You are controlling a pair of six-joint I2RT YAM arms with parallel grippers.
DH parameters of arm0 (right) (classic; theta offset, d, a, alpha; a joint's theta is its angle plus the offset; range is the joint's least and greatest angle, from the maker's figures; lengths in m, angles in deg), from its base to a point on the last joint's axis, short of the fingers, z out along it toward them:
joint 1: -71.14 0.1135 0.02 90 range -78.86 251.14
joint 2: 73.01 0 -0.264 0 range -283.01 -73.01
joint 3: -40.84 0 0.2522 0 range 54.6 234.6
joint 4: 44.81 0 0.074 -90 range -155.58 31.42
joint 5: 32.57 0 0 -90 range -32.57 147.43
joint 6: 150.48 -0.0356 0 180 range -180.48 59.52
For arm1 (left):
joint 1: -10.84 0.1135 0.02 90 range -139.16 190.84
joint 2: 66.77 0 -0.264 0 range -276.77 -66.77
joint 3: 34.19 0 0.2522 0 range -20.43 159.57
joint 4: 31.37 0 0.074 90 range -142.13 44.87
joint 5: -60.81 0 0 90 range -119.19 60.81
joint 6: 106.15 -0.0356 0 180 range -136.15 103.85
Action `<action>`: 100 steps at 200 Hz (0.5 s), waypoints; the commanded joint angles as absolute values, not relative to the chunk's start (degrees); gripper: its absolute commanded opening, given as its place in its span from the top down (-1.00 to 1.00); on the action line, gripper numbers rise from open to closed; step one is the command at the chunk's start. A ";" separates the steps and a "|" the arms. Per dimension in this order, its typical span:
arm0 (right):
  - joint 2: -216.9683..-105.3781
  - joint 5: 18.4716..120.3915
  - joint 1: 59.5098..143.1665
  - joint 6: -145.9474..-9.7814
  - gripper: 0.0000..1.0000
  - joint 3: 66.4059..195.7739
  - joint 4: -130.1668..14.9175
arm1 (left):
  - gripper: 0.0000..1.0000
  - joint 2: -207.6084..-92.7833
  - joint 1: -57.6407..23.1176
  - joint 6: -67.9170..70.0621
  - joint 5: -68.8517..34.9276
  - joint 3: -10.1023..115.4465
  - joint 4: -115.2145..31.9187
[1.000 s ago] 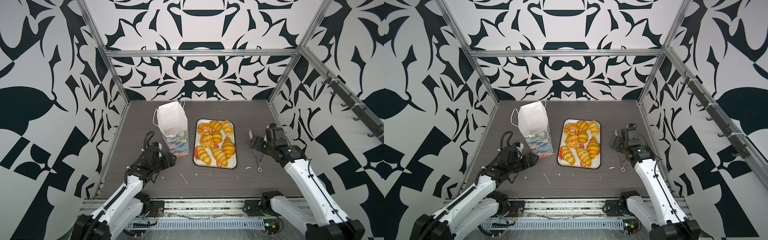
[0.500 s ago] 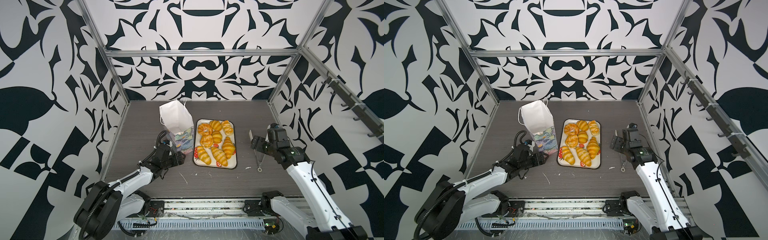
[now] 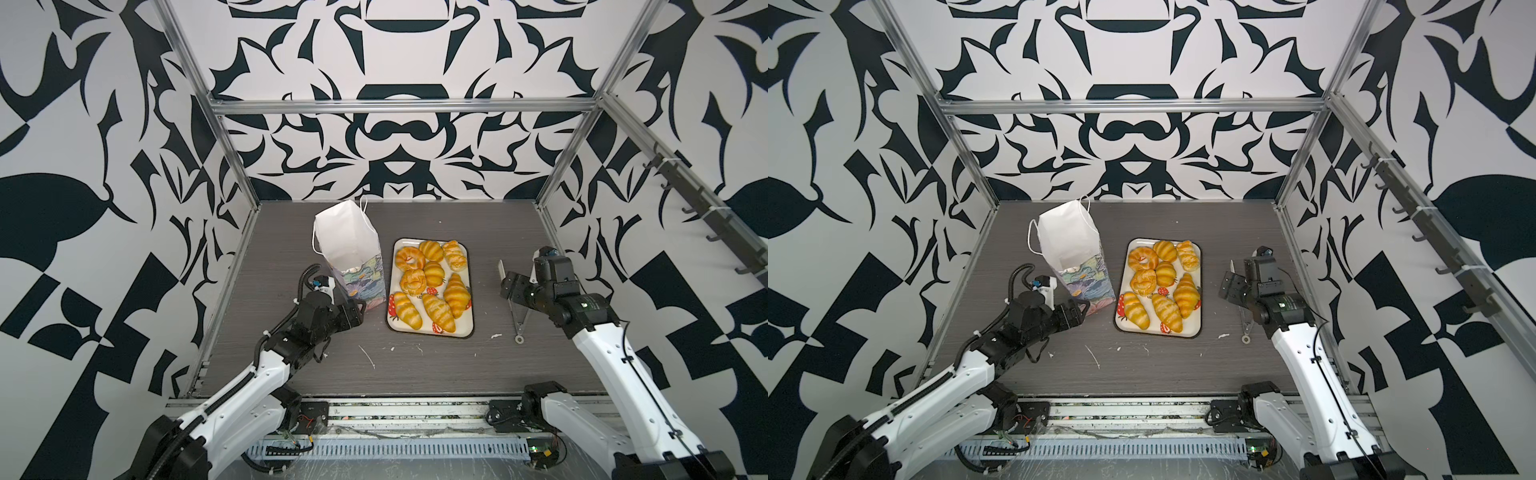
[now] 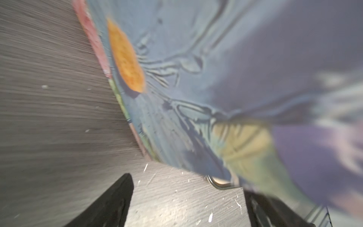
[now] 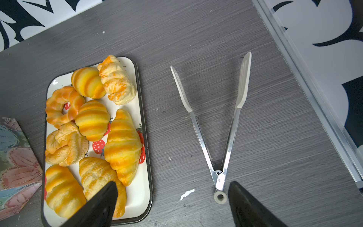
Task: Pack bread into a paper bag
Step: Rotate the paper bag at the center of the table.
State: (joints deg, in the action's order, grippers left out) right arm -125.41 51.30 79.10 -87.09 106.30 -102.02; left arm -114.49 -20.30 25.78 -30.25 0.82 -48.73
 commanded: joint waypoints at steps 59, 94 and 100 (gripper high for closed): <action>-126.56 52.93 79.47 -85.78 -0.84 110.31 -100.51 | -0.88 -103.55 -16.64 22.11 -41.53 11.33 -76.56; -126.03 53.52 79.46 -85.62 -0.83 110.41 -100.58 | -0.88 -106.72 -4.98 17.50 -33.91 18.04 -78.80; -125.92 53.52 79.48 -85.59 -0.83 110.45 -100.67 | -0.88 -107.49 -2.36 16.72 -32.06 19.26 -78.73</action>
